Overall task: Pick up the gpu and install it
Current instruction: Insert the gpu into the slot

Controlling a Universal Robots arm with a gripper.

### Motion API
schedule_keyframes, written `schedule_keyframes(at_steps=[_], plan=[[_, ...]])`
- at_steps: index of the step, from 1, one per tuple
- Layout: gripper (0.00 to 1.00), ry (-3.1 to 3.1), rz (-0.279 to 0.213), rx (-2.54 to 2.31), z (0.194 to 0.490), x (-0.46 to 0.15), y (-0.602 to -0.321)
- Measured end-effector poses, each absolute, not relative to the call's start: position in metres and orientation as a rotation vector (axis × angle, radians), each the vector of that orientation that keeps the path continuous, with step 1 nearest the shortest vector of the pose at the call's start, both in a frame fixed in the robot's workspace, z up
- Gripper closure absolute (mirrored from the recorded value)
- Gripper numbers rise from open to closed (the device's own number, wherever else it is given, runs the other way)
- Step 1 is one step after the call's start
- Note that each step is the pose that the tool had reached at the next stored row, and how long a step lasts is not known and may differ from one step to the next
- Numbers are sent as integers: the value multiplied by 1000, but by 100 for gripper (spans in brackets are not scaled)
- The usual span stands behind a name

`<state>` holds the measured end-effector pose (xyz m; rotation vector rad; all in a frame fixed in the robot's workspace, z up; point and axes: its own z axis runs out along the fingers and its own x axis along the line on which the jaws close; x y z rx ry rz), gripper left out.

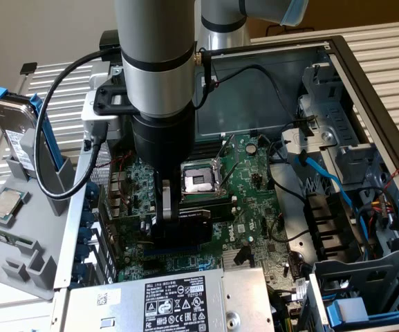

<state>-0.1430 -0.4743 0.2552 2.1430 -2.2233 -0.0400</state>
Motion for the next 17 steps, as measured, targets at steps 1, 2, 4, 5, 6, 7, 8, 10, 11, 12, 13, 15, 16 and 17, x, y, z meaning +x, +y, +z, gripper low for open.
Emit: schedule_keyframes(at_steps=[1,2,4,5,6,7,8,10,11,12,13,15,16,17], plan=[[73,-2223,-40,2143,255,-143,-474],[73,-2223,-40,2143,255,-143,-474],[73,-2223,-40,2143,255,-143,-474],[73,-2223,-40,2143,255,-143,-474],[73,-2223,-40,2143,255,-143,-474],[73,-2223,-40,2143,255,-143,-474],[73,-2223,-40,2143,255,-143,-474],[73,-2223,-40,2143,254,-143,-474],[73,-2223,-40,2143,254,-143,-474],[73,-2223,-40,2143,254,-143,-474],[73,-2223,-40,2143,254,-143,-474],[73,-2223,-40,2143,254,-143,-474],[73,-2223,-40,2143,254,-143,-474],[73,-2223,-40,2143,254,-143,-474]])
